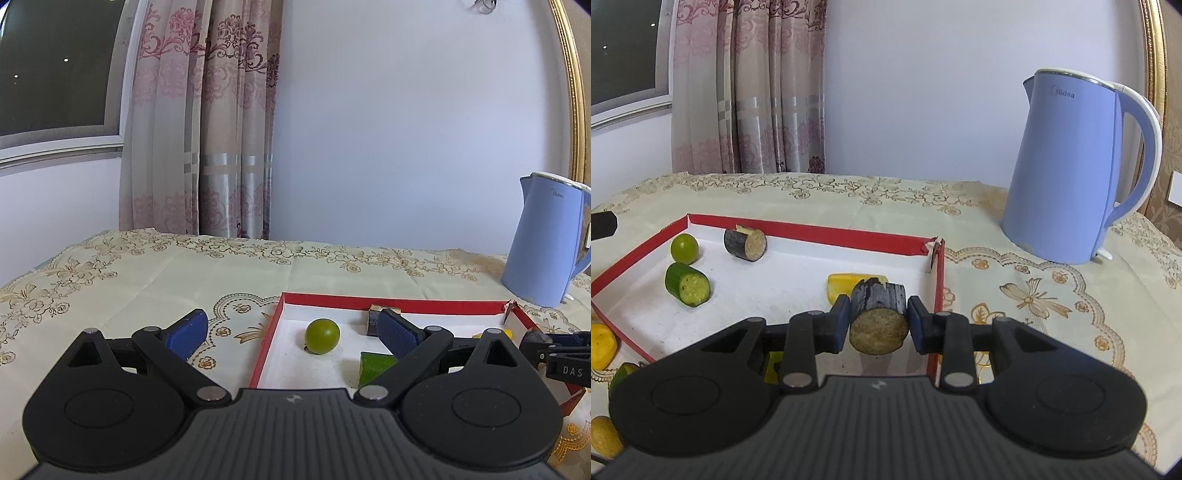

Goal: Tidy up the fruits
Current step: 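Carry the eggplant chunk into the tray and open the right gripper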

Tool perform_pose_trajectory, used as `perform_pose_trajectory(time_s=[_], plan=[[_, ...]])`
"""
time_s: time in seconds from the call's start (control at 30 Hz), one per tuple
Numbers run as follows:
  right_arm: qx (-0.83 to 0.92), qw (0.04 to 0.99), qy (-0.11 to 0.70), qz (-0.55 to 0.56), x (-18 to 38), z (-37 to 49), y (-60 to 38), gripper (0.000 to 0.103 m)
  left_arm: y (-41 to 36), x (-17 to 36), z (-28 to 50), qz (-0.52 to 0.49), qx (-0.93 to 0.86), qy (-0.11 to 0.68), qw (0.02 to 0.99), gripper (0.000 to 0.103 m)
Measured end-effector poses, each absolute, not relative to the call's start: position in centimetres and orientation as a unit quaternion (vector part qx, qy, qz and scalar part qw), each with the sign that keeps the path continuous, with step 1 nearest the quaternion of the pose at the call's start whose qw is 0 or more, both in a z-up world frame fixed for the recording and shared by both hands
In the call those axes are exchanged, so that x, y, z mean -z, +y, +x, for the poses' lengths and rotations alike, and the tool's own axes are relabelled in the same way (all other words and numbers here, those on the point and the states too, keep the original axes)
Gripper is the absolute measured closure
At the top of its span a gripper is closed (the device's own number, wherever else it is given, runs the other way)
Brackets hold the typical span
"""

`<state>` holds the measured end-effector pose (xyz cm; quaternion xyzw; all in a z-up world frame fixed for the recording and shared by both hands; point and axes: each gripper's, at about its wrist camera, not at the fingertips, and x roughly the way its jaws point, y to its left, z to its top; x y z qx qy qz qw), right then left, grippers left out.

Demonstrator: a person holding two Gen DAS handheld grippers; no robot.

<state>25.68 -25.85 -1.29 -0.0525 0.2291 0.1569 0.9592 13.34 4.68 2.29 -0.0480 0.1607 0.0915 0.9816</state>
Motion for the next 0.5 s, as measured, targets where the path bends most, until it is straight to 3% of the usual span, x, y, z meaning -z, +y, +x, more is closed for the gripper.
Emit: perform_pose_trajectory(time_s=[0.33,0.37,0.43,0.5], plan=[[-0.160,0.962,0.220,-0.035,0.9,25.2,-26.3,0.069,5.2,-2.3,13.3,-0.065,-0.087,0.163,0.981,0.004],[-0.161,0.963,0.214,-0.031,0.7,25.0,-26.4,0.065,5.3,-2.3,13.3,-0.066,-0.086,0.162,0.981,0.004],[-0.165,0.966,0.196,-0.026,0.2,24.2,-26.5,0.040,5.4,-2.3,13.3,-0.066,-0.088,0.161,0.981,0.001],[-0.178,0.967,0.182,-0.024,-0.2,23.3,-26.4,0.024,5.4,-2.3,13.2,-0.064,-0.093,0.157,0.981,0.000]])
